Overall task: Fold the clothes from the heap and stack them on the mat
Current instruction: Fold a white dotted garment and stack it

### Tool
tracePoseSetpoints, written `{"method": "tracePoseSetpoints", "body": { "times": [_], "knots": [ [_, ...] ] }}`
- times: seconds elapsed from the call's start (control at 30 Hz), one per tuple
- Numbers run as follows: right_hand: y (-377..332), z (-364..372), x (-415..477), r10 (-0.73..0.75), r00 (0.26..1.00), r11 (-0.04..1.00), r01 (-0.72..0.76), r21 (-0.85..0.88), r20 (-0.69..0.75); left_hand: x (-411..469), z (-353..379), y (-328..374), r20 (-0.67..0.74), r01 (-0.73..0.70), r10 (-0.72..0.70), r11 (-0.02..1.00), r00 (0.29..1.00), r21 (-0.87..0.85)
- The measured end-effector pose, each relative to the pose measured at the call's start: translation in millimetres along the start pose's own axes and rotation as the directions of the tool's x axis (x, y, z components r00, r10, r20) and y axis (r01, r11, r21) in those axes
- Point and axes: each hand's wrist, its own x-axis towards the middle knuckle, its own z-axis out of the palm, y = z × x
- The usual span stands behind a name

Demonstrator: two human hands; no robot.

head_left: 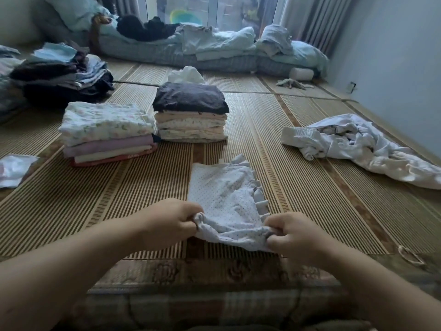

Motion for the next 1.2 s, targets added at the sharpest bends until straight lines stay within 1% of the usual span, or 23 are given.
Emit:
{"method": "tracePoseSetpoints", "body": {
  "times": [0.03, 0.1, 0.17, 0.23, 0.3, 0.33, 0.4, 0.47, 0.5, 0.53, 0.57, 0.6, 0.63, 0.7, 0.77, 0.8, 0.87, 0.93, 0.97, 1.03, 1.1, 1.17, 1.2],
  "knots": [
    [-2, -10, 0, 0.019, 0.999, 0.992, -0.024, 0.126, 0.041, -2, -5, 0, 0.073, 0.024, -0.017, 0.995, 0.997, -0.098],
    [-7, -27, 1, -0.014, 0.992, 0.936, -0.031, 0.35, 0.125, -6, -15, 1, 0.203, 0.08, -0.018, 0.949, 0.979, -0.304],
    [-14, -38, 10, -0.093, 0.984, 0.843, -0.002, 0.537, 0.15, -6, -25, 0, 0.255, 0.142, -0.003, 0.836, 0.967, -0.53],
    [-20, -44, 26, -0.1, 0.992, 0.776, 0.028, 0.63, 0.079, 0, -36, -7, 0.222, 0.184, -0.044, 0.723, 0.974, -0.665],
    [-23, -44, 49, -0.013, 0.999, 0.749, 0.034, 0.662, -0.036, 11, -41, -12, 0.118, 0.196, -0.161, 0.658, 0.98, -0.727],
    [-23, -43, 63, 0.042, 0.995, 0.752, 0.029, 0.659, -0.092, 19, -40, -16, 0.059, 0.208, -0.251, 0.624, 0.966, -0.753],
    [-22, -39, 90, 0.136, 0.976, 0.755, 0.008, 0.656, -0.169, 36, -36, -25, -0.03, 0.241, -0.439, 0.547, 0.898, -0.802],
    [-17, -34, 113, 0.228, 0.955, 0.688, -0.019, 0.726, -0.192, 49, -30, -31, -0.042, 0.236, -0.54, 0.436, 0.841, -0.869],
    [-11, -31, 122, 0.292, 0.935, 0.665, -0.047, 0.746, -0.202, 54, -25, -34, -0.043, 0.238, -0.573, 0.407, 0.818, -0.882],
    [-5, -28, 127, 0.358, 0.908, 0.674, -0.089, 0.734, -0.219, 58, -21, -37, -0.071, 0.275, -0.598, 0.467, 0.798, -0.84],
    [2, -26, 130, 0.404, 0.885, 0.712, -0.144, 0.687, -0.232, 61, -19, -40, -0.131, 0.337, -0.6, 0.602, 0.789, -0.724],
    [8, -24, 131, 0.419, 0.876, 0.765, -0.199, 0.613, -0.238, 62, -16, -41, -0.194, 0.396, -0.579, 0.728, 0.791, -0.559],
    [13, -21, 129, 0.407, 0.883, 0.82, -0.242, 0.518, -0.232, 63, -15, -41, -0.238, 0.435, -0.562, 0.794, 0.792, -0.425],
    [16, -16, 127, 0.358, 0.918, 0.898, -0.289, 0.331, -0.172, 64, -14, -44, -0.179, 0.533, -0.604, 0.782, 0.777, -0.324],
    [13, -10, 123, 0.346, 0.936, 0.926, -0.329, 0.186, -0.066, 64, -13, -44, -0.084, 0.603, -0.636, 0.759, 0.767, -0.245],
    [10, -7, 121, 0.356, 0.934, 0.923, -0.351, 0.157, -0.01, 63, -13, -44, -0.07, 0.616, -0.64, 0.759, 0.765, -0.213],
    [5, -2, 117, 0.37, 0.924, 0.905, -0.381, 0.188, 0.095, 62, -13, -41, -0.082, 0.626, -0.645, 0.76, 0.76, -0.176],
    [-1, 2, 116, 0.351, 0.927, 0.882, -0.375, 0.286, 0.132, 59, -13, -38, -0.092, 0.615, -0.643, 0.758, 0.76, -0.217],
    [-4, 2, 116, 0.344, 0.931, 0.872, -0.365, 0.326, 0.12, 58, -12, -38, -0.086, 0.589, -0.631, 0.758, 0.771, -0.279],
    [-13, 2, 116, 0.342, 0.936, 0.849, -0.348, 0.397, 0.089, 54, -11, -37, -0.059, 0.475, -0.584, 0.71, 0.809, -0.52],
    [-22, 2, 116, 0.362, 0.927, 0.788, -0.361, 0.499, 0.099, 50, -10, -33, -0.005, 0.352, -0.538, 0.558, 0.843, -0.751],
    [-26, 3, 113, 0.369, 0.923, 0.716, -0.36, 0.597, 0.115, 47, -9, -31, 0.044, 0.294, -0.511, 0.421, 0.858, -0.858],
    [-27, 5, 110, 0.353, 0.929, 0.715, -0.345, 0.609, 0.113, 45, -10, -29, 0.069, 0.28, -0.491, 0.369, 0.868, -0.886]
  ]
}}
